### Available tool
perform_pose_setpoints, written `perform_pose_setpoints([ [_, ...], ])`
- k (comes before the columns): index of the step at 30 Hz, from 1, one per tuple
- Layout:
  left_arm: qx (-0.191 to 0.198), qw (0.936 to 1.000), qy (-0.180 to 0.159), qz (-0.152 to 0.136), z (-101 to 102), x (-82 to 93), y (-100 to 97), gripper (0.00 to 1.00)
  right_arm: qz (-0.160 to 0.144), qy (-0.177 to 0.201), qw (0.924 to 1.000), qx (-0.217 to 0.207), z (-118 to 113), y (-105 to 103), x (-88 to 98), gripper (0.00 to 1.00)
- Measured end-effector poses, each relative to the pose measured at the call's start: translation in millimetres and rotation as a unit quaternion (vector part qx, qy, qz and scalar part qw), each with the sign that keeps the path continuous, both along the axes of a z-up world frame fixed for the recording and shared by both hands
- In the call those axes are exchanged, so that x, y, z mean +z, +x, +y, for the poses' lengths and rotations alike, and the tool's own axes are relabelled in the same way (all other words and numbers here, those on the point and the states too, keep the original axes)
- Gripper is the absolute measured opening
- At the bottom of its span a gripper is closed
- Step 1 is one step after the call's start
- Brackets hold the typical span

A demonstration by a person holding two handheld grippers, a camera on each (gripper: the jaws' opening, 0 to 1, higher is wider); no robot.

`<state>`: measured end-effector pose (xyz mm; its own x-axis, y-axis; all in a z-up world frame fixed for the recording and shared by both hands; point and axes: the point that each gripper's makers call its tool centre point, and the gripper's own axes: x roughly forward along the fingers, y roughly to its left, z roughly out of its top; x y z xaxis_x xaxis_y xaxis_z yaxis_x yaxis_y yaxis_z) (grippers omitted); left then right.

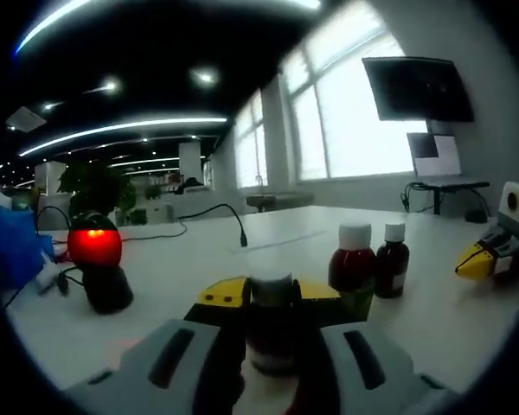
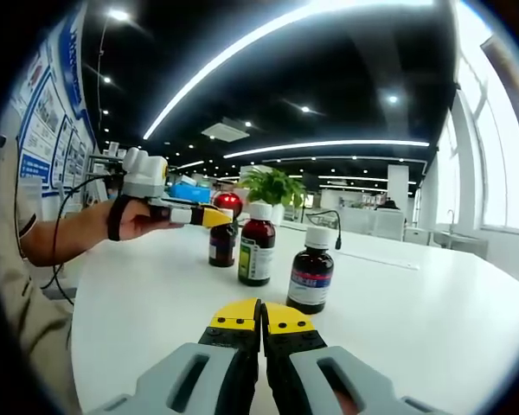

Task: Rotate the medicine bottle to make it face forward pick up the medicine bottle inspect the drug traceability code place the medicine on the table

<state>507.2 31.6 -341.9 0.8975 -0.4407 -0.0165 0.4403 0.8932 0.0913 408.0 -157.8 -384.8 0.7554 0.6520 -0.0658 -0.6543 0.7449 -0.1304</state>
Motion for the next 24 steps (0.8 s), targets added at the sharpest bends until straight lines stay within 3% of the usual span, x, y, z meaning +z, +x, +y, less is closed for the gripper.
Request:
perform_pose_setpoints([
  [8,-0.029,0.9996,-0.003,0.003,-0.6,-0.3,-0.7,0.12,0.0,-0.002,1.0,0.0,0.6,-0.7,-0.6,0.0],
  [24,-0.105,0.9929,-0.044,0.034,3.5,-1.3,3.7,0.11,0.001,-0.004,1.0,0.005,3.6,-3.4,-1.0,0.0],
])
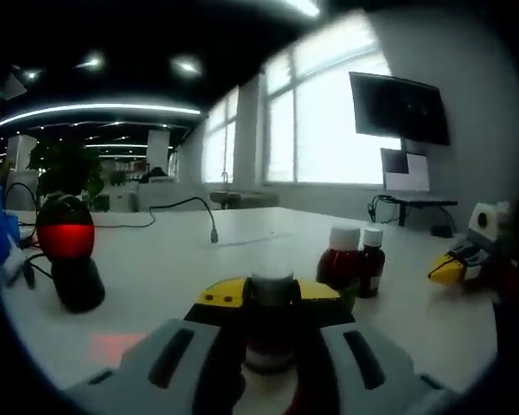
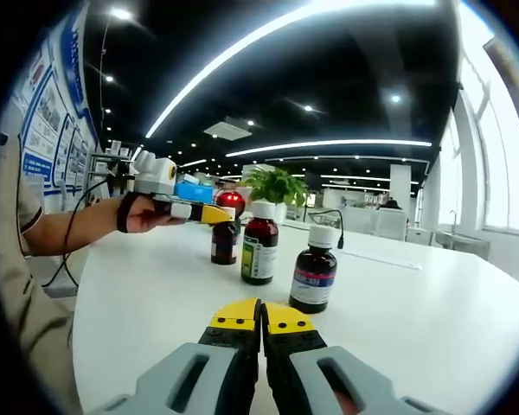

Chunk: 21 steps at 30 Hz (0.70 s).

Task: Rotate the medicine bottle to make it face forward pick up the medicine bottle inspect the drug traceability code place the medicine on the table

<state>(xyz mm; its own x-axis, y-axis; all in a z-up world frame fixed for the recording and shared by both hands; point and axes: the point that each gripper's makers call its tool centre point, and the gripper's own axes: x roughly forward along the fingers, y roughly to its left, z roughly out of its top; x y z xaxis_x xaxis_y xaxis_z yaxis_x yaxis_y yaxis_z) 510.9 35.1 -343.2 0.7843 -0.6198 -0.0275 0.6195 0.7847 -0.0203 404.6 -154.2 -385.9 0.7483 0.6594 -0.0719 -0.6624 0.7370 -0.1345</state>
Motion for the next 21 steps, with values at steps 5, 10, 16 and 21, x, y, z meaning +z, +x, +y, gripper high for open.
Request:
perform_pose_setpoints([
  [5,-0.017,0.9998,0.002,0.004,1,-0.5,-0.1,0.11,0.0,0.0,1.0,0.001,1,-1,-0.1,0.0],
  [10,-0.02,0.9998,0.009,0.001,0,-1.0,-2.1,0.11,0.001,0.0,1.0,0.0,1,-1,-0.4,0.0],
  [16,-0.006,1.0,0.0,0.004,1,0.5,-4.0,0.17,0.0,0.0,1.0,0.002,2,-1,-0.2,0.0],
  [21,0.053,0.998,0.019,-0.029,6,8.8,-1.9,0.21,0.0,0.0,1.0,0.002,2,-2,-0.3,0.0],
])
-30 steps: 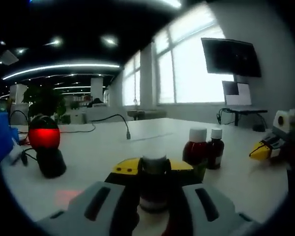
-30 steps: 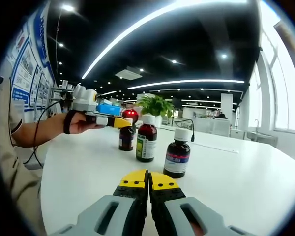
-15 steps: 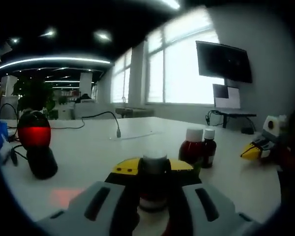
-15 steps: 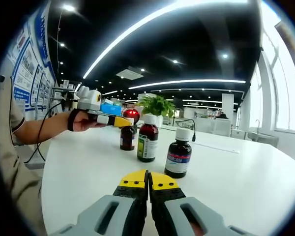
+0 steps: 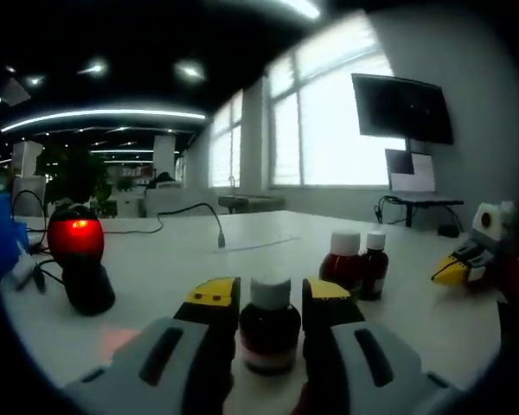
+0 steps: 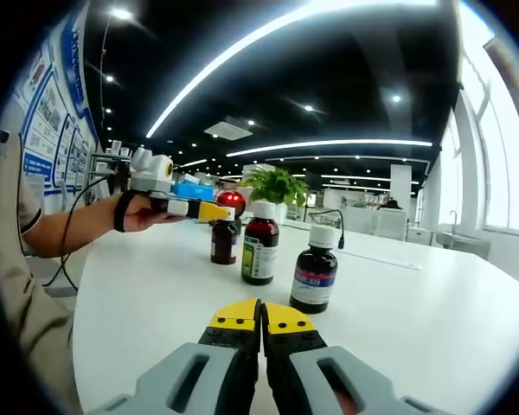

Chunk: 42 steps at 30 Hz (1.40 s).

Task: Rotate the medicine bottle to make it face forward pick up the medicine bottle inspect the drug traceability code place the medicine on the table

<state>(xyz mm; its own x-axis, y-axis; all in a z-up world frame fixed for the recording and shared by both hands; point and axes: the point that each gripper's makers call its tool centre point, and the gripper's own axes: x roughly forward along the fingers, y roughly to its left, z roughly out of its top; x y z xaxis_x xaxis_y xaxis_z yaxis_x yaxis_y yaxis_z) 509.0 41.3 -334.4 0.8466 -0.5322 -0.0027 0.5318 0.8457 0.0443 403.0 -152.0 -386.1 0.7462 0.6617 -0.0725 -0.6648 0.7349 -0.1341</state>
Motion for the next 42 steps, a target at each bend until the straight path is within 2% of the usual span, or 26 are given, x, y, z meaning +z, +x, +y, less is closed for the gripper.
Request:
perform_pose_setpoints([
  [3,0.034,0.999,0.021,-0.022,-1,3.4,1.3,0.21,-0.001,0.0,1.0,0.0,0,0,0.0,0.0],
  [8,0.069,0.997,0.021,-0.029,-8,6.5,-5.5,0.21,-0.001,0.0,1.0,0.0,0,-1,0.2,0.0],
  [11,0.092,0.9952,0.017,-0.03,-7,6.1,-2.0,0.21,-0.002,0.0,1.0,0.001,1,-1,0.3,0.0],
  [16,0.123,0.9923,0.004,-0.013,-5,-2.0,-1.0,0.2,-0.003,0.0,1.0,0.002,0,-1,0.5,0.0],
  [20,0.146,0.9891,-0.001,-0.016,-1,-1.2,0.2,0.18,-0.003,0.0,1.0,0.002,0,0,0.5,0.0],
  [25,0.159,0.9871,-0.006,-0.014,1,-3.4,0.2,0.12,-0.003,0.0,1.0,0.002,-1,0,0.6,0.0],
  [30,0.164,0.9863,-0.007,-0.018,2,-3.3,0.2,0.11,-0.004,-0.001,1.0,0.002,-1,0,0.7,0.0],
  [38,0.154,0.9879,0.001,-0.022,2,-3.0,1.1,0.11,-0.004,-0.001,1.0,0.002,-1,0,0.7,0.0],
  [42,0.136,0.9904,0.003,-0.021,1,-2.6,1.2,0.11,-0.004,-0.002,1.0,0.003,-1,1,0.4,0.0],
])
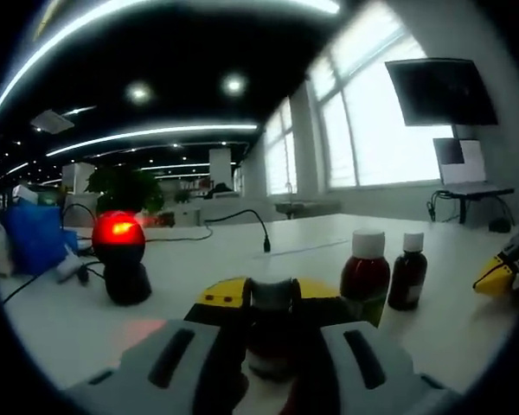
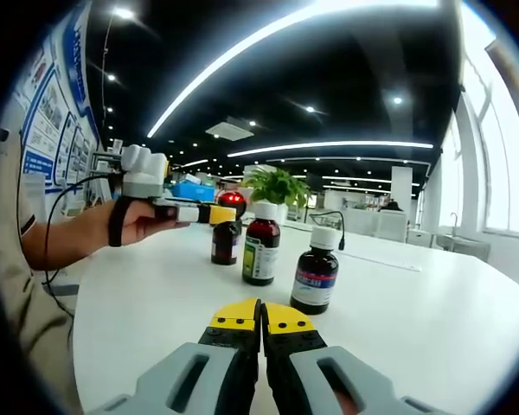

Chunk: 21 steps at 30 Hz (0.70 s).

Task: Rotate the medicine bottle to make it face forward pick up the medicine bottle inspect the drug traceability code place the medicine on the table

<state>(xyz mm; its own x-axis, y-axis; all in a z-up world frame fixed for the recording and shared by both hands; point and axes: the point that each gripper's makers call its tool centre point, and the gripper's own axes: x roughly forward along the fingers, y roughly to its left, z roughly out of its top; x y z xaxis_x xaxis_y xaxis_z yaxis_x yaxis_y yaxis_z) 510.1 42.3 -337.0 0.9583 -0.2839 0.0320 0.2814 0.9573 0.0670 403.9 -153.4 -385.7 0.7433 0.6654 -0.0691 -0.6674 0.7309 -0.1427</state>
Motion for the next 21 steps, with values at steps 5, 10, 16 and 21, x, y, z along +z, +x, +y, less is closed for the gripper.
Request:
perform_pose_setpoints([
  [5,-0.034,0.9994,0.001,0.002,-3.5,-0.2,-1.4,0.12,0.0,0.0,1.0,0.0,-0.3,0.5,0.1,0.0],
  [10,-0.055,0.9985,-0.004,0.005,-2.8,-0.5,0.4,0.11,0.0,-0.001,1.0,-0.001,-0.9,1.3,0.0,0.0],
  [16,-0.088,0.996,-0.006,0.01,-3.9,-0.7,1.8,0.11,0.0,-0.001,1.0,0.0,-1.2,2.1,-0.1,0.0],
  [21,-0.118,0.993,-0.01,0.007,-4.4,-1.2,2.8,0.11,0.001,-0.001,1.0,-0.001,-1.9,3.2,-0.4,0.0],
])
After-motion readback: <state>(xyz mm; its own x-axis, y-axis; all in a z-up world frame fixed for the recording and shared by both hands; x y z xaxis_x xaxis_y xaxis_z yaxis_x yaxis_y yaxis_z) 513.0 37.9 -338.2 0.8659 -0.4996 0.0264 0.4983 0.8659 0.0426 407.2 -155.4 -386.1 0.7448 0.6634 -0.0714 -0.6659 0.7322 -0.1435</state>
